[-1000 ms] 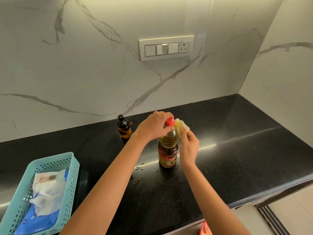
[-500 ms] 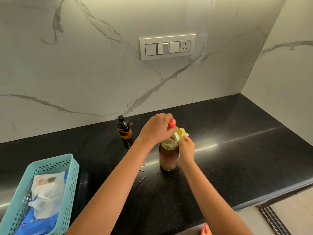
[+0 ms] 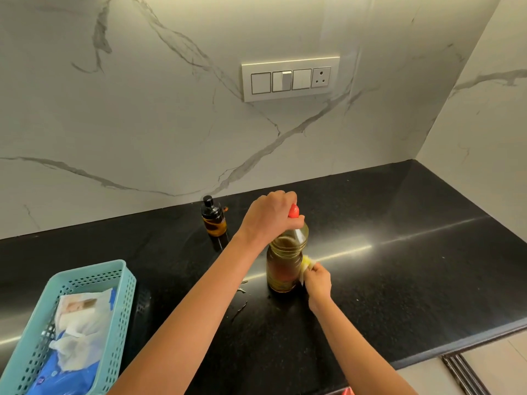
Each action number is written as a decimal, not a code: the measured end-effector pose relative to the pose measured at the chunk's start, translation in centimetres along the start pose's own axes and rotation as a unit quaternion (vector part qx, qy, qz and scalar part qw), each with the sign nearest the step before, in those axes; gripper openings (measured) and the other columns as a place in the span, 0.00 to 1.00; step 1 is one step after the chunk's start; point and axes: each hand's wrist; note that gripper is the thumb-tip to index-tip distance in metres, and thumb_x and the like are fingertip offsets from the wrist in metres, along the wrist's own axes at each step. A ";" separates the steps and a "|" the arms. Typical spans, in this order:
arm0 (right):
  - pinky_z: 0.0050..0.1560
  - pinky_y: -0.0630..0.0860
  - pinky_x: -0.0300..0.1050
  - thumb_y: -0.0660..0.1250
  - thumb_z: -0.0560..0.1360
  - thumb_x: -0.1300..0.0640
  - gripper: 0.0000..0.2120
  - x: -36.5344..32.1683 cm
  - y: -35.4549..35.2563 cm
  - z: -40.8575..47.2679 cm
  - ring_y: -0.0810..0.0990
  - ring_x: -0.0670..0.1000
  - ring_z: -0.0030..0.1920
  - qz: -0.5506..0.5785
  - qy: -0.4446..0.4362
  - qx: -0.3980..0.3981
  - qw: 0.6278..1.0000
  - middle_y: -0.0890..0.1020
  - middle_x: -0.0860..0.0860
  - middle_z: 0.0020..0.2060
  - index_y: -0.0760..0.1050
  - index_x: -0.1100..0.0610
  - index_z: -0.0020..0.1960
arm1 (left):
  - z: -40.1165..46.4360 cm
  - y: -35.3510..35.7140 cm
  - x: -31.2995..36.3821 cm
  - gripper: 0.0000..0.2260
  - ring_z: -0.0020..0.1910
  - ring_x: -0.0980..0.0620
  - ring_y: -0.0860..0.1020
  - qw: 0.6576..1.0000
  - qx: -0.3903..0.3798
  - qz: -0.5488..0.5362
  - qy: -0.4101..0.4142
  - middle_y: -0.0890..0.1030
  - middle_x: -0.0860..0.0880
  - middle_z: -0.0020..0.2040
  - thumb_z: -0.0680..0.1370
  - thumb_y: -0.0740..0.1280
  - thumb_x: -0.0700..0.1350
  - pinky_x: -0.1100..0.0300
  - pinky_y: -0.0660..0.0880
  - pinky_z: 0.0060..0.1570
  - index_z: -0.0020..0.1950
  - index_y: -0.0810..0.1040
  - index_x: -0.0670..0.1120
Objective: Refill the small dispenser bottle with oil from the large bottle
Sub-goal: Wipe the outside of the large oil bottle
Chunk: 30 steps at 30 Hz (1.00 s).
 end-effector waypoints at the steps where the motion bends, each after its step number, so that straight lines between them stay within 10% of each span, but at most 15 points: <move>1: 0.35 0.69 0.44 0.63 0.76 0.59 0.07 -1.3 0.1 0.0 0.73 0.49 0.35 0.039 -0.009 -0.007 0.999 0.78 0.52 0.33 0.78 0.57 0.43 | 0.3 0.1 0.1 0.14 0.38 0.47 0.76 1.000 0.008 0.006 -0.008 0.76 0.46 0.40 0.75 0.66 0.52 0.57 0.72 0.38 0.49 0.75 0.41; 8: 0.40 0.72 0.43 0.69 0.74 0.61 0.05 -2.1 1.2 -6.2 0.75 0.48 0.36 0.160 -0.150 0.061 0.974 0.79 0.52 0.35 0.75 0.57 0.40 | 1.7 0.8 0.7 0.11 0.29 0.50 0.70 0.994 0.074 -0.004 -0.076 0.69 0.47 0.30 0.73 0.67 0.46 0.60 0.64 0.30 0.35 0.73 0.39; 13: 0.46 0.74 0.46 0.69 0.72 0.64 0.07 -1.0 2.7 -5.2 0.77 0.53 0.45 0.095 -0.022 0.040 0.994 0.80 0.56 0.44 0.73 0.55 0.42 | 2.3 0.9 0.7 0.11 0.32 0.52 0.69 0.990 0.094 -0.019 -0.107 0.69 0.47 0.33 0.74 0.67 0.47 0.67 0.61 0.29 0.39 0.75 0.39; 23: 0.48 0.78 0.52 0.69 0.70 0.64 0.08 -5.2 7.0 -3.9 0.77 0.54 0.42 0.126 -0.041 0.080 0.988 0.79 0.56 0.41 0.71 0.57 0.38 | 3.7 1.2 0.7 0.11 0.30 0.53 0.71 0.983 0.102 -0.046 -0.149 0.71 0.47 0.32 0.75 0.67 0.46 0.72 0.56 0.25 0.38 0.76 0.39; 30: 0.49 0.78 0.51 0.65 0.73 0.65 0.04 -4.9 5.3 0.9 0.79 0.59 0.47 0.143 0.078 0.133 0.978 0.79 0.58 0.41 0.76 0.66 0.43 | 5.6 1.3 -1.1 0.14 0.30 0.50 0.69 0.970 0.113 -0.072 -0.201 0.69 0.46 0.30 0.73 0.67 0.45 0.62 0.62 0.28 0.33 0.67 0.41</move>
Point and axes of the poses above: each hand's wrist, its own z-axis towards the middle knuckle, its own y-axis out of the palm, x = y × z
